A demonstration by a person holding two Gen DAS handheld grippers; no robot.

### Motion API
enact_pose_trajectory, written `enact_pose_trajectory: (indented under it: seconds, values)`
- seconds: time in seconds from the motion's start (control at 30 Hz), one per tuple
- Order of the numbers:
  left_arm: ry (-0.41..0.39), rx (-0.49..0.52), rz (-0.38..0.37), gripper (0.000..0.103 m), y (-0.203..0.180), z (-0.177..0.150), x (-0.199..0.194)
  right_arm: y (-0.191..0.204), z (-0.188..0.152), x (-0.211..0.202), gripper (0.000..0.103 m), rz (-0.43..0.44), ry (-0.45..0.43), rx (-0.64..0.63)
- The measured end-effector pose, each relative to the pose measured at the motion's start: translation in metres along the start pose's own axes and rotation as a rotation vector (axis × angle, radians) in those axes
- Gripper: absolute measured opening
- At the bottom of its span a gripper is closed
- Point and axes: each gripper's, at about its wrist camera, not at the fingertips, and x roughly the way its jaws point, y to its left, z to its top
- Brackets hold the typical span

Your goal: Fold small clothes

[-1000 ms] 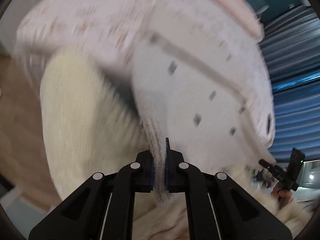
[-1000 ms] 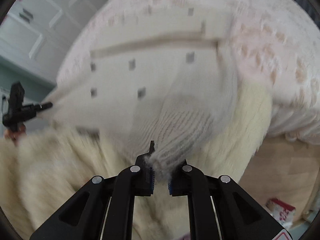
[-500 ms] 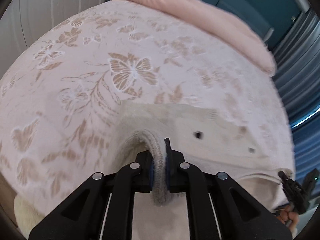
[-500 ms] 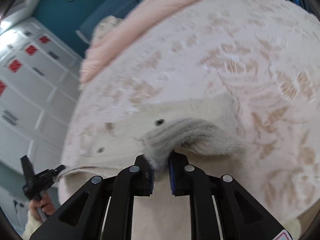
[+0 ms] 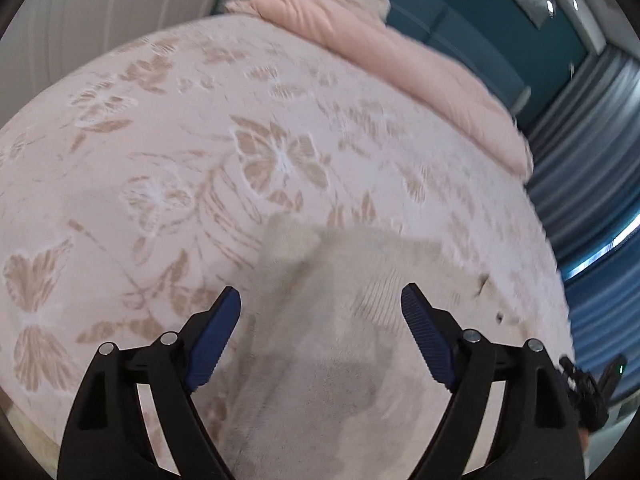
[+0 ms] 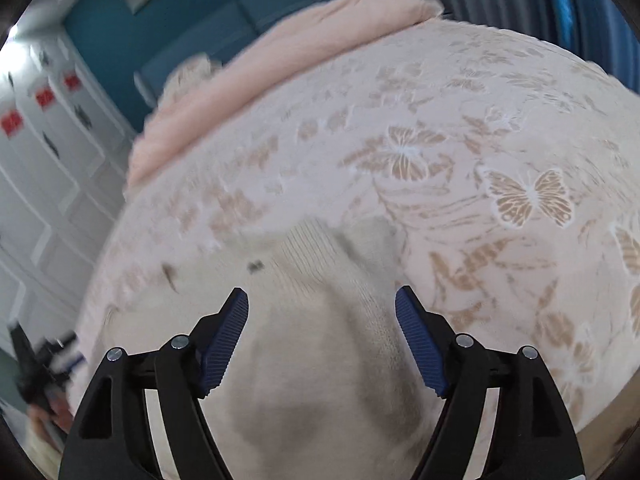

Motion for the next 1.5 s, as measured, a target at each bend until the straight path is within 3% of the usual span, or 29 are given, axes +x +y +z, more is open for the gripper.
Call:
enact_pose_trajectory:
  seconds: [0.13, 0.17, 0.2, 0.23, 0.27, 0.33, 0.43, 0.5, 0.57, 0.67, 0.7, 0.83, 0.9, 0.97, 1.0, 1.13, 1.2, 1.27, 1.37, 1.5]
  values:
    - [0.064, 0.065, 0.043, 0.080, -0.016, 0.005, 0.038, 0.008, 0.003, 0.036, 0.075, -0.039, 0.044, -0.027]
    - [0.082, 0.073, 0.061, 0.072, -0.019, 0.006, 0.048, 0.011, 0.004, 0.047, 0.070, -0.052, 0.063, -0.034]
    - [0.121, 0.083, 0.078, 0.045, -0.022, 0.008, 0.059, 0.015, 0.003, 0.055, 0.046, -0.057, 0.077, -0.043]
    - [0.154, 0.095, 0.091, 0.016, -0.024, 0.010, 0.066, 0.019, 0.002, 0.058, 0.031, -0.065, 0.088, -0.051]
    - [0.164, 0.107, 0.097, 0.009, -0.026, 0.011, 0.067, 0.023, 0.003, 0.059, 0.011, -0.082, 0.105, -0.066]
    - [0.119, 0.130, 0.087, 0.007, -0.034, 0.019, 0.051, 0.028, 0.011, 0.044, 0.010, -0.024, 0.069, -0.062]
    - [0.024, 0.142, 0.048, 0.007, -0.045, 0.041, 0.013, 0.036, 0.038, -0.009, 0.009, 0.079, -0.087, -0.053]
    - [-0.014, 0.136, 0.088, 0.007, -0.047, 0.056, 0.007, 0.033, 0.049, -0.019, 0.009, 0.078, -0.139, -0.050]
    - [0.007, 0.152, 0.148, 0.007, -0.043, 0.061, 0.026, 0.020, 0.052, 0.008, 0.008, 0.007, -0.084, -0.047]
    - [0.133, 0.124, 0.226, 0.008, -0.025, 0.050, 0.079, -0.013, 0.035, 0.078, 0.008, -0.073, 0.131, 0.051]
    - [0.167, 0.111, 0.252, 0.008, -0.018, 0.043, 0.092, -0.017, 0.029, 0.086, 0.008, -0.086, 0.148, 0.062]
    - [0.145, 0.091, 0.236, 0.008, -0.012, 0.037, 0.090, -0.017, 0.029, 0.066, 0.008, -0.023, 0.058, 0.090]
    - [0.149, 0.112, 0.247, 0.009, -0.012, 0.036, 0.094, -0.024, 0.021, 0.086, 0.008, -0.081, 0.143, 0.053]
    - [0.135, 0.103, 0.241, 0.013, -0.015, 0.036, 0.090, -0.021, 0.022, 0.080, 0.012, -0.087, 0.128, 0.058]
    - [0.122, 0.091, 0.226, 0.016, -0.018, 0.037, 0.082, -0.016, 0.025, 0.070, 0.020, -0.089, 0.111, 0.069]
    - [0.014, 0.126, 0.228, 0.030, -0.037, 0.025, 0.022, 0.026, 0.022, 0.008, 0.021, -0.114, -0.032, -0.040]
    - [-0.026, 0.170, 0.212, 0.042, -0.055, 0.006, -0.004, 0.061, 0.004, -0.013, 0.021, -0.051, -0.045, -0.128]
    - [-0.026, 0.196, 0.154, 0.051, -0.084, -0.031, -0.019, 0.105, -0.031, -0.015, 0.019, 0.081, 0.017, -0.180]
    - [0.049, 0.217, 0.083, 0.052, -0.111, -0.079, -0.011, 0.163, -0.089, 0.006, 0.012, 0.225, 0.154, -0.255]
    - [0.118, 0.225, 0.131, 0.052, -0.109, -0.121, 0.010, 0.183, -0.130, 0.024, 0.006, 0.194, 0.206, -0.343]
